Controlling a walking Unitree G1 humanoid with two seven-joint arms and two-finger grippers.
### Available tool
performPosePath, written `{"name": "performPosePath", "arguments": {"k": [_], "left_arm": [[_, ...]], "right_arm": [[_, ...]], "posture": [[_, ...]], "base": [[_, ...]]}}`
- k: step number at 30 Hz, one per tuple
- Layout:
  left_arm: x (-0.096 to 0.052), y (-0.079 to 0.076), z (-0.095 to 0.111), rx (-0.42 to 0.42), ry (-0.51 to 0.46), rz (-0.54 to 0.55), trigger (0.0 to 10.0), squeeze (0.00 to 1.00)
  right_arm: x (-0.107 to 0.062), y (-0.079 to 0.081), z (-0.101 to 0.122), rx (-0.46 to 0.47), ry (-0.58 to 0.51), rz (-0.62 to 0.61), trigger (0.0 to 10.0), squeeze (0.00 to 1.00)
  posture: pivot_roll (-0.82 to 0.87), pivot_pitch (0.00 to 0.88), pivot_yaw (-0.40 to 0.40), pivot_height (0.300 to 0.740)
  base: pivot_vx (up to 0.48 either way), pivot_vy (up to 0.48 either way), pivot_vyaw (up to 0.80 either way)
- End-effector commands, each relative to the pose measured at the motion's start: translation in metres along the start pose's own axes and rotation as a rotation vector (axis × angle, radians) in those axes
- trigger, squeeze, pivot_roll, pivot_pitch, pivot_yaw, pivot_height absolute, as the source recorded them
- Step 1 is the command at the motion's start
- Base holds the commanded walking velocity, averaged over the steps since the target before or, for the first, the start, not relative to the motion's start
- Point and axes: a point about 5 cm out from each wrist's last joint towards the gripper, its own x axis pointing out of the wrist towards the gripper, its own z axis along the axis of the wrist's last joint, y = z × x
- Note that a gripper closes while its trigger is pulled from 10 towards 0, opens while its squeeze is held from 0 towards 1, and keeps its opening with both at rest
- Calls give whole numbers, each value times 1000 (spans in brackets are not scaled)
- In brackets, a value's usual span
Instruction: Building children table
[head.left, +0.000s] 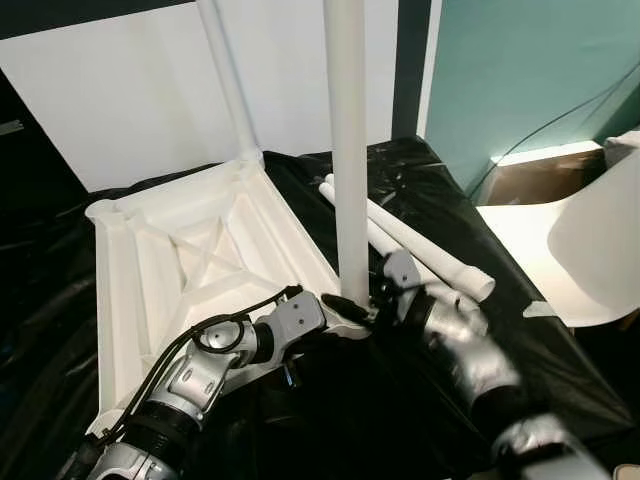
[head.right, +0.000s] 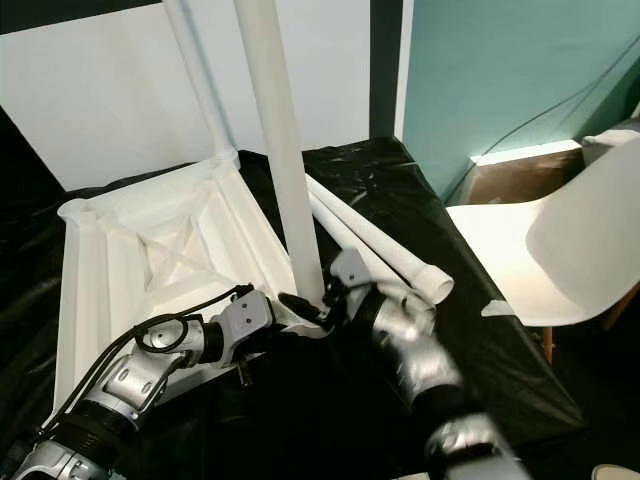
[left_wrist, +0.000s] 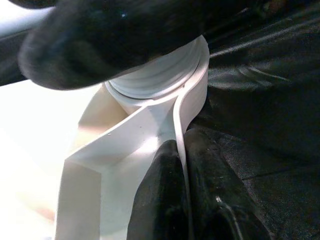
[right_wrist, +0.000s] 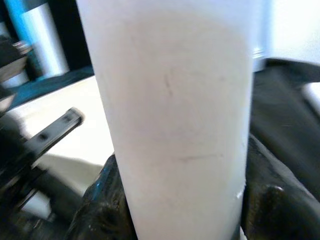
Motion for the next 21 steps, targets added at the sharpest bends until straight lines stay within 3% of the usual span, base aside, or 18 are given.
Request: {"name": "performPosePath", "arguments": {"k": [1, 5, 11, 12, 13, 14, 15, 19, 20, 21], "left_arm": [[16, -42, -44, -158, 122, -175, 10000, 0], [16, -43, -44, -158, 123, -179, 10000, 0], [16, -43, -43, -157, 123, -182, 10000, 0], [16, -43, -43, -155, 122, -181, 10000, 0], [16, -43, -42, -155, 122, -180, 10000, 0], [16, -43, -42, -155, 122, -180, 10000, 0], [16, -42, -42, -156, 121, -178, 10000, 0], [16, -42, -42, -159, 120, -176, 10000, 0], [16, -42, -41, -160, 119, -175, 10000, 0], [16, -41, -41, -161, 118, -174, 10000, 0]], "right_arm": [[-4, -19, 7, -3, -34, -219, 0, 0], [0, -21, 12, 10, -58, -312, 0, 0], [4, -16, 12, 22, -56, -305, 0, 0], [6, -12, 10, 28, -42, -282, 588, 0], [7, -9, 8, 43, -30, -249, 6000, 1000], [7, -9, 8, 43, -30, -249, 6000, 1000], [9, -6, 7, 48, -12, -193, 10000, 1000], [10, -7, 7, 36, 2, -134, 10000, 1000], [12, -10, 9, 21, 2, -75, 10000, 0], [14, -13, 13, 14, 7, -8, 10000, 0]], "posture": [[103, 0, 33, 740], [101, 0, 37, 740], [102, 0, 36, 740], [105, 0, 33, 740], [105, 0, 33, 740], [105, 0, 33, 740], [103, 0, 32, 740], [103, 0, 32, 740], [100, 0, 31, 740], [100, 0, 31, 740]], "base": [[0, 0, 0], [0, 0, 0], [0, 0, 0], [0, 0, 0], [0, 0, 0], [0, 0, 0], [0, 0, 0], [0, 0, 0], [0, 0, 0], [0, 0, 0]]}}
